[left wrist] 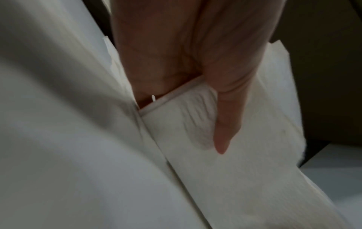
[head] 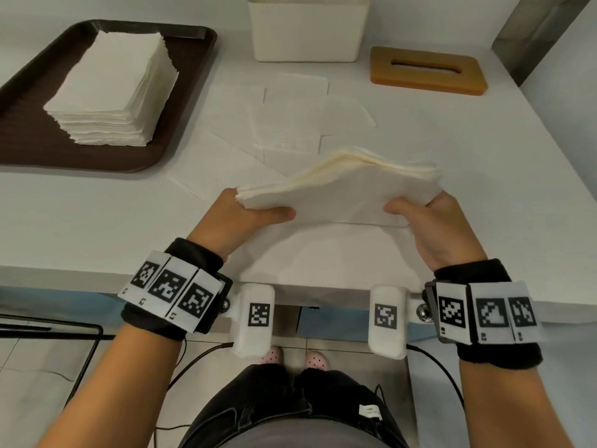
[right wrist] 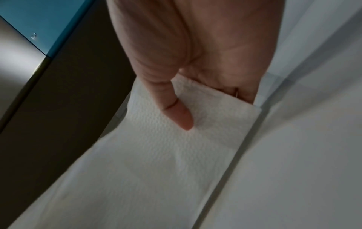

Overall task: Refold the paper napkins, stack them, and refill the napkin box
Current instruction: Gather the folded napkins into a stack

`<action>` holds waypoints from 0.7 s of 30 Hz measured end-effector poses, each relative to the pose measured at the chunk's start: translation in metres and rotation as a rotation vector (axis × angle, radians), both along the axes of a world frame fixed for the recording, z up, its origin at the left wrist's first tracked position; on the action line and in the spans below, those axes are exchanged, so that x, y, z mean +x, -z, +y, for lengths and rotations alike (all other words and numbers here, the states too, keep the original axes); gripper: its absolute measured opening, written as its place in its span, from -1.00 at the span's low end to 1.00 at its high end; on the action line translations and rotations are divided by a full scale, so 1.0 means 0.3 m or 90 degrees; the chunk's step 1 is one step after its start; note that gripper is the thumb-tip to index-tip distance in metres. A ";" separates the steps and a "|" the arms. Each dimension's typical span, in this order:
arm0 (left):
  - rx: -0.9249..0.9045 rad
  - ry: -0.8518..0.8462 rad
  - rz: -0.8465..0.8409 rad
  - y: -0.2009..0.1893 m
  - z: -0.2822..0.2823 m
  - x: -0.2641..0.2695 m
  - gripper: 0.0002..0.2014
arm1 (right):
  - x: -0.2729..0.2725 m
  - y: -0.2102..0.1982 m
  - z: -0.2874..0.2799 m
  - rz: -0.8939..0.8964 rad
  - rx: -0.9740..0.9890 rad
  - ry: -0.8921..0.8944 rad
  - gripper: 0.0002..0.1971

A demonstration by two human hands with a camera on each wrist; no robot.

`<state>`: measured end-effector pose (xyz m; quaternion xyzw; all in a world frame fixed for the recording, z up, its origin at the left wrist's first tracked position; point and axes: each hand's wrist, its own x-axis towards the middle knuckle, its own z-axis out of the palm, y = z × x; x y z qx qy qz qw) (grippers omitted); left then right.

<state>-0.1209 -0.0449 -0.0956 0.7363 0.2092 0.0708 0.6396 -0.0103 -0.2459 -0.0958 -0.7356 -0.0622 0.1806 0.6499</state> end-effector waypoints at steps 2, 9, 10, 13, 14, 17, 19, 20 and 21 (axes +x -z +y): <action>-0.007 -0.030 -0.018 -0.015 0.004 0.004 -0.62 | 0.006 -0.021 0.000 -0.023 0.034 0.014 -0.69; -0.031 0.006 0.018 -0.011 0.006 0.013 -0.55 | 0.005 -0.022 0.002 -0.008 0.021 -0.018 -0.68; -0.032 0.006 0.025 -0.008 0.003 0.016 -0.52 | 0.004 -0.020 0.007 -0.003 0.019 -0.017 -0.70; -0.037 -0.016 -0.003 -0.019 0.000 0.021 -0.54 | 0.009 -0.037 0.011 -0.018 0.057 0.009 -0.71; -0.031 -0.023 -0.014 -0.028 0.001 0.020 -0.56 | 0.013 -0.046 0.007 -0.024 0.080 0.016 -0.72; -0.016 -0.003 -0.034 -0.042 0.010 0.010 -0.62 | 0.018 -0.053 -0.008 -0.022 0.119 -0.008 -0.72; -0.021 0.023 -0.016 -0.038 0.011 0.001 -0.60 | 0.013 -0.038 -0.016 -0.013 0.107 -0.034 -0.64; -0.036 0.027 -0.006 -0.031 0.013 -0.001 -0.57 | 0.010 -0.030 -0.019 -0.009 0.099 -0.038 -0.61; -0.054 0.029 0.001 -0.024 0.015 -0.001 -0.53 | 0.009 -0.023 -0.020 -0.006 0.096 -0.038 -0.58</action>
